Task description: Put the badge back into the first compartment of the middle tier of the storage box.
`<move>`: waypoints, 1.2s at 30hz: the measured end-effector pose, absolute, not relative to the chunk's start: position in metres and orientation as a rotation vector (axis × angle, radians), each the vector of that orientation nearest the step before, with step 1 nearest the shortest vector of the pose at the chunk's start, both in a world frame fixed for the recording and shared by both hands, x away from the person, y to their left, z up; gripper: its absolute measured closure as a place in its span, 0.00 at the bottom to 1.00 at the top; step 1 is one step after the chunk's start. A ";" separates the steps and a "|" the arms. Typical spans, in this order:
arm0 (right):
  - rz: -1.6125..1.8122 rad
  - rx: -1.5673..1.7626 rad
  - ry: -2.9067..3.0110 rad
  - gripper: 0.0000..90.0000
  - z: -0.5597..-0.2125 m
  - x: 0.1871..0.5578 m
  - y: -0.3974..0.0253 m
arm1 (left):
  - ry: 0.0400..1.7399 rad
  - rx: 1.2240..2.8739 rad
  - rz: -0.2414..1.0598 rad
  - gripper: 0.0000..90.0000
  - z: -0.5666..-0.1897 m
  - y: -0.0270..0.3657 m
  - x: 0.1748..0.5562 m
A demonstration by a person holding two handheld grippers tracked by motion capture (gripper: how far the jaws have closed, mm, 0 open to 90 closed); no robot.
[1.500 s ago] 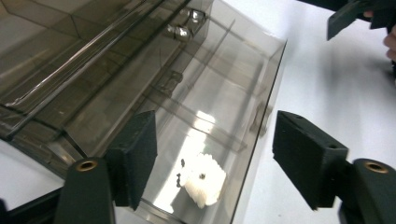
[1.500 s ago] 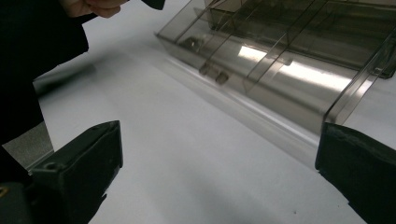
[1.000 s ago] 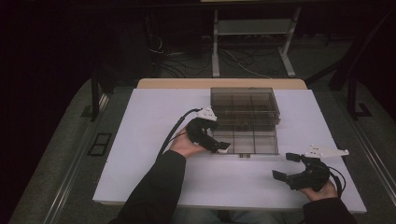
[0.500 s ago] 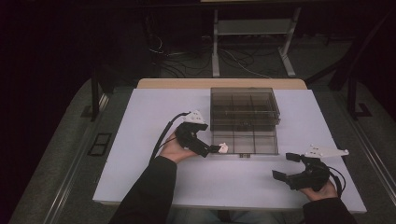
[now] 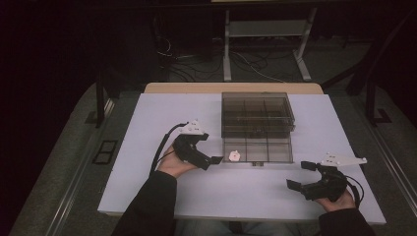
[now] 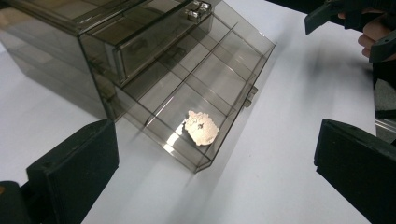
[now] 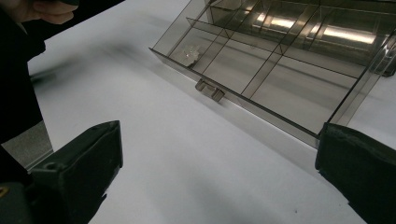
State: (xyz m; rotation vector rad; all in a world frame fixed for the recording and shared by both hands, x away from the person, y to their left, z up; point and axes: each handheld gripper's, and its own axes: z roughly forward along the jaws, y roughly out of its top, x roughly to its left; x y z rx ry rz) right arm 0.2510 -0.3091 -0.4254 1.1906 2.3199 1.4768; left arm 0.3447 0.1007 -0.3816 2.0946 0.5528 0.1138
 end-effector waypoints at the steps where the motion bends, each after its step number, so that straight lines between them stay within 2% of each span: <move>1: 1.478 1.192 2.319 0.00 -0.425 0.251 -0.309 | 0.551 2.098 0.112 0.00 -0.382 0.102 0.344; 36: 1.459 1.181 2.335 0.00 -0.425 0.252 -0.307 | 0.668 2.003 0.158 0.00 -0.405 0.147 0.302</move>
